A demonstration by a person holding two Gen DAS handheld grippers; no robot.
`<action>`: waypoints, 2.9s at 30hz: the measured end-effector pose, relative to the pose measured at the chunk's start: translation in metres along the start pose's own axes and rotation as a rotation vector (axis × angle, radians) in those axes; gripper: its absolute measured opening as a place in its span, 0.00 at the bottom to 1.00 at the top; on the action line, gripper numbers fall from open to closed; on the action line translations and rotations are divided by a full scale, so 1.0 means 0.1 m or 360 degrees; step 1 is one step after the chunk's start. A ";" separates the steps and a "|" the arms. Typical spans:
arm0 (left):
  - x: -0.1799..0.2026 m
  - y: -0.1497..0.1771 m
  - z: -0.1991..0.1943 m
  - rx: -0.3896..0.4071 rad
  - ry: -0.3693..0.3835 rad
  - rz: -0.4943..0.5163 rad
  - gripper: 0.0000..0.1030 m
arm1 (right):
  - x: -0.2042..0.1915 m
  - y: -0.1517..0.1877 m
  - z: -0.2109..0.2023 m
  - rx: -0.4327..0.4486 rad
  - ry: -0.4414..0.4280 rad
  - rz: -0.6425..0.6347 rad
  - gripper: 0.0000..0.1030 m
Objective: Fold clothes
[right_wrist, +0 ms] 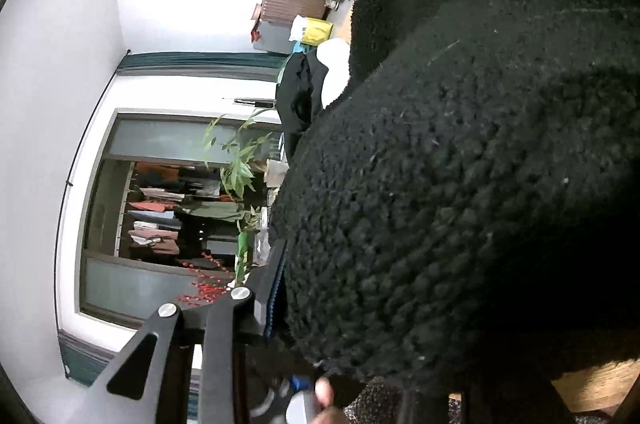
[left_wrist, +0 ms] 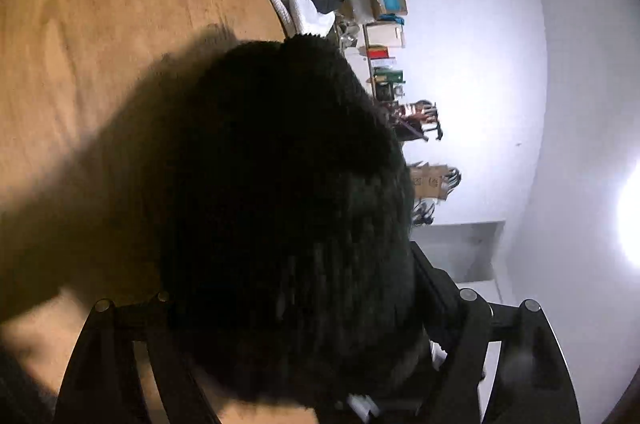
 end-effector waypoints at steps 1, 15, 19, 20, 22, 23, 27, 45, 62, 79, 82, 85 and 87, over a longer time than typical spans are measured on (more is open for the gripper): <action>-0.01 -0.03 0.06 0.0024 -0.0006 -0.0013 0.81 | -0.01 0.01 0.01 -0.0002 -0.0002 -0.0006 0.39; 0.40 0.08 0.19 -0.0028 -0.0052 0.0015 0.42 | 1.17 -0.01 -1.18 0.0172 0.0684 -0.0022 0.96; 0.58 0.21 0.18 -0.0083 0.0016 0.0079 0.42 | 1.70 -0.49 -1.88 0.0471 0.0656 0.0298 0.95; 0.60 0.23 0.17 -0.0087 0.0009 0.0102 0.42 | 1.78 -0.61 -2.03 0.0539 0.0707 0.0300 0.95; 0.60 0.25 0.14 -0.0087 0.0002 0.0108 0.42 | 1.87 -0.84 -2.32 0.0663 0.0795 0.0276 0.96; 0.59 0.26 0.13 -0.0083 -0.0006 0.0106 0.42 | 1.92 -0.95 -2.45 0.0710 0.0824 0.0276 0.96; 0.56 0.27 0.12 -0.0072 -0.0049 0.0132 0.42 | 2.15 -1.24 -2.58 0.0646 0.0674 0.0440 0.98; 0.07 0.20 -0.19 -0.0101 -0.0172 0.0067 0.42 | 2.32 -1.28 -2.82 0.0732 0.0957 0.0406 0.96; 0.48 0.90 0.10 -0.0395 -0.0240 0.0431 0.42 | 1.60 -2.10 -2.65 0.0806 0.1538 -0.0313 0.50; 0.50 2.31 0.81 -0.0827 -0.0382 0.0516 0.77 | 1.34 -3.43 -1.85 0.0710 0.2502 -0.0828 0.83; 0.54 2.38 0.56 -0.1163 -0.0287 0.0377 0.79 | 1.02 -2.96 -1.95 0.0665 0.2206 -0.0937 0.85; 0.52 2.23 0.28 -0.1347 -0.0248 0.0219 0.79 | 0.84 -2.26 -1.96 0.0522 0.1959 -0.0986 1.00; 0.48 1.95 0.19 -0.1225 -0.0151 0.0036 0.79 | 0.89 -1.78 -2.01 0.0457 0.1704 -0.0850 1.00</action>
Point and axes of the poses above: each gripper's, at about its wrist camera, not at the fingertips, and z roughly the way its jaws point, x to its right, y to its underside, the point moved 9 cm from there along z, roughly the way its jaws point, and after that the axes turned 9 degrees about y, right-handed, at the moved point
